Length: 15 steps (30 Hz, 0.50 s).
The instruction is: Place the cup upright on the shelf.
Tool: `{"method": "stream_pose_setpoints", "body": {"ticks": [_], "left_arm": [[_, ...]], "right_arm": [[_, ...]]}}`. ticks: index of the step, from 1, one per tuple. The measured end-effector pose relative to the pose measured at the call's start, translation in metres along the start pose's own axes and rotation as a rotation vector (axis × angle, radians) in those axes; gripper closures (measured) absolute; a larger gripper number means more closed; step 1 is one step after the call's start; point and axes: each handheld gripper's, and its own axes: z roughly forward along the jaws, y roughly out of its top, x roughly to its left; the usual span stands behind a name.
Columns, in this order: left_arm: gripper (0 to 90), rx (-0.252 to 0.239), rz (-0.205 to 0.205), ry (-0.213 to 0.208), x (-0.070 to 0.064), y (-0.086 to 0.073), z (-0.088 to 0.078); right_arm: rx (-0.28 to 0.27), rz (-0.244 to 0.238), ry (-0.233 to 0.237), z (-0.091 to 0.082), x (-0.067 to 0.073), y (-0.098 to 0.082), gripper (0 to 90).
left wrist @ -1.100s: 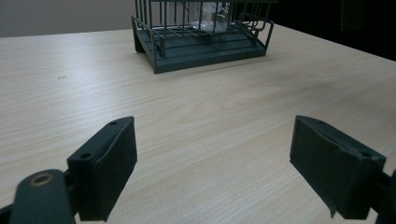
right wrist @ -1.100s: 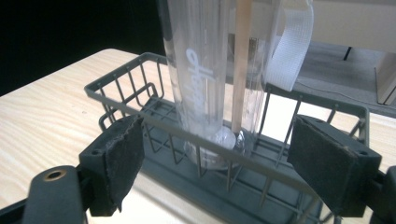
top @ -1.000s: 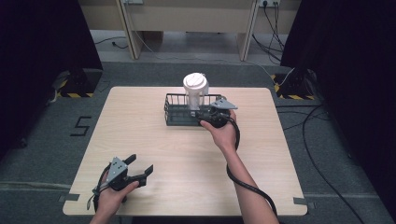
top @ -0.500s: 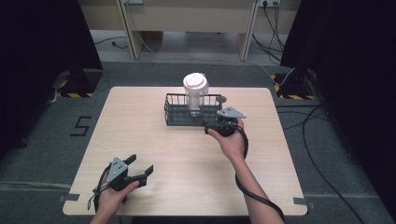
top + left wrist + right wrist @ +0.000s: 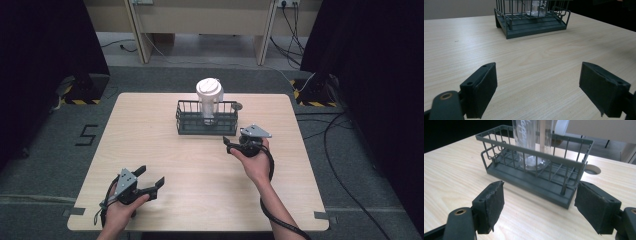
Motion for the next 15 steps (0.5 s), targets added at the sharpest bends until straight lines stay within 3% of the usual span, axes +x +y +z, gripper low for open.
{"method": "stream_pose_setpoints", "body": {"ticks": [15], "left_arm": [[14.4,0.001,0.000,0.002,0.000,0.000,0.000]], "right_arm": [[0.020,0.008,-0.003,-0.025,-0.006,-0.025,23.9]]}}
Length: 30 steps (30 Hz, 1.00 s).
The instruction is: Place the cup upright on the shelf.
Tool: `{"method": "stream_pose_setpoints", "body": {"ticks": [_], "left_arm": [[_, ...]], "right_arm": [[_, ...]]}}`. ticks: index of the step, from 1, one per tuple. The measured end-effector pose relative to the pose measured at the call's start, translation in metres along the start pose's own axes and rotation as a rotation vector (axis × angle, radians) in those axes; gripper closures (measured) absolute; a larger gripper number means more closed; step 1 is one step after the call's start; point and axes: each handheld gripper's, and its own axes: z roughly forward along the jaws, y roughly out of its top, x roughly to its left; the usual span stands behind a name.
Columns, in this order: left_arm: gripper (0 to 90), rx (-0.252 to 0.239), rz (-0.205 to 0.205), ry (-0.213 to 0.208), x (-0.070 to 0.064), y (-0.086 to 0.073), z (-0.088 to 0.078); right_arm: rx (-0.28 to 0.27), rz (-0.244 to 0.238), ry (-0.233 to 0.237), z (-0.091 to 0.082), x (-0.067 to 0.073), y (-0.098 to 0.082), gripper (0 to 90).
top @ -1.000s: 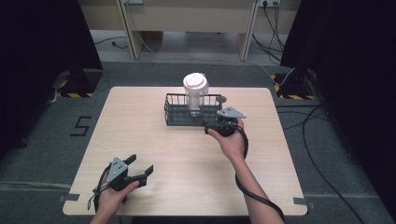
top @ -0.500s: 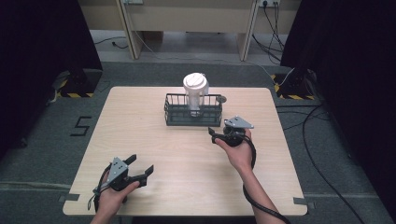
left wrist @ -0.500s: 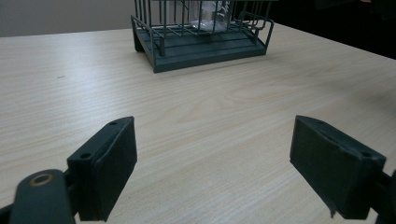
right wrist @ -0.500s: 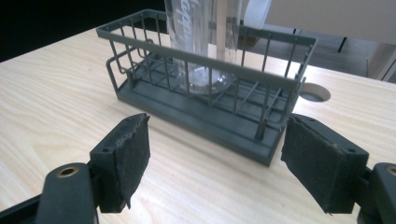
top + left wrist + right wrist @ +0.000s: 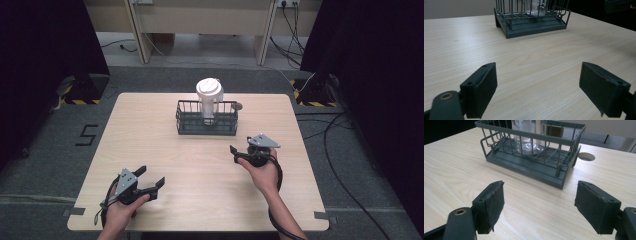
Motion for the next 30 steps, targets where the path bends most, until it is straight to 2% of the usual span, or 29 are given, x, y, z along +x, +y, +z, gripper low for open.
{"method": "stream_pose_setpoints", "body": {"ticks": [16,30], "left_arm": [[14.4,0.002,0.000,0.002,0.000,0.000,0.000],[14.4,0.006,0.005,0.002,-0.001,-0.001,0.000]], "right_arm": [[0.021,0.019,-0.043,-0.027,-0.014,-0.027,24.0],[0.008,0.033,-0.080,-0.049,-0.023,-0.045,24.0]]}}
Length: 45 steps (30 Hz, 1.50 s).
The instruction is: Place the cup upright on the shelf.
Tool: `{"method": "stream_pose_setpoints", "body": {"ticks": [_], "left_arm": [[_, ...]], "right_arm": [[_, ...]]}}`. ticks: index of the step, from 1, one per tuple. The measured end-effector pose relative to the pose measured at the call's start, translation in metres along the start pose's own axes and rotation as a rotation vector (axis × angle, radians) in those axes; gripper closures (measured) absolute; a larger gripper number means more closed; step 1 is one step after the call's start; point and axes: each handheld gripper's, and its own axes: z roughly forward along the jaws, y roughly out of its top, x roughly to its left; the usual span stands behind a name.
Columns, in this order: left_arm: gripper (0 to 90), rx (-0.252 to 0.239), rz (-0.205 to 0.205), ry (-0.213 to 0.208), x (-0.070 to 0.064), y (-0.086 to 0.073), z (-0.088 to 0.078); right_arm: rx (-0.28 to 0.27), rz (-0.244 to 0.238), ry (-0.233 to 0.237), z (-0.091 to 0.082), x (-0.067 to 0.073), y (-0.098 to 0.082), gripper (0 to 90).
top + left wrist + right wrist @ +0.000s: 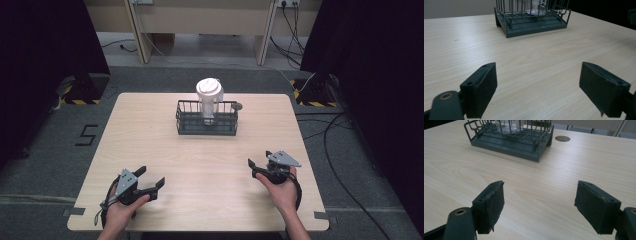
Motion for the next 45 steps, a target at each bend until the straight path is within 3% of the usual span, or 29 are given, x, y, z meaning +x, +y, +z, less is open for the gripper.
{"method": "stream_pose_setpoints", "body": {"ticks": [31,45], "left_arm": [[14.5,0.003,-0.002,0.004,0.000,-0.001,0.000],[14.4,0.001,-0.005,0.004,0.000,-0.001,-0.001]], "right_arm": [[-0.026,0.072,-0.071,-0.033,-0.027,-0.046,24.0],[-0.062,0.077,-0.085,-0.036,-0.029,-0.047,24.0]]}}
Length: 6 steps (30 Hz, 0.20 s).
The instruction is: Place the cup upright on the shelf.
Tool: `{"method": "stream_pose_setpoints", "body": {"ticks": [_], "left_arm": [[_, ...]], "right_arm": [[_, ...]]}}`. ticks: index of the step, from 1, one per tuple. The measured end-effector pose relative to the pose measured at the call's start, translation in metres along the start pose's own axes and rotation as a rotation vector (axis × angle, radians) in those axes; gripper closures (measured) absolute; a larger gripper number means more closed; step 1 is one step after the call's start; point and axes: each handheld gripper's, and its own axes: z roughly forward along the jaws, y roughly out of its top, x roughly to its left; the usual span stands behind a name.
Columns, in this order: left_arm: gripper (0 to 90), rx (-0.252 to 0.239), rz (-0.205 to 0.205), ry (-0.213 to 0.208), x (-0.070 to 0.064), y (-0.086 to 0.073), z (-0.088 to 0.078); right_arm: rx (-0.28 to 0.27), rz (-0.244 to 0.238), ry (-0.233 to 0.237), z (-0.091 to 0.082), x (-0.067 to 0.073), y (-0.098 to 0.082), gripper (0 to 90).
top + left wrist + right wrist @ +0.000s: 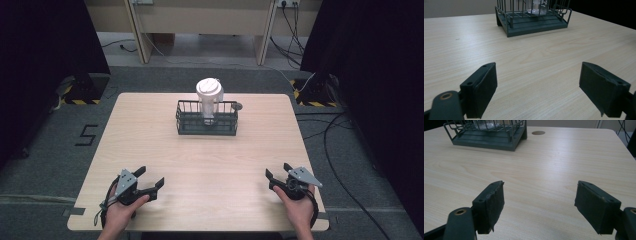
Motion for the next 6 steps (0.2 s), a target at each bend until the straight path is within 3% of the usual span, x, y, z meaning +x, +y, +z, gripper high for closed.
{"method": "stream_pose_setpoints", "body": {"ticks": [6], "left_arm": [[14.5,0.000,-0.001,0.001,0.0002,0.0000,0.0001]], "right_arm": [[-0.004,0.001,-0.003,-0.0009,-0.0011,-0.0003,23.5]]}}
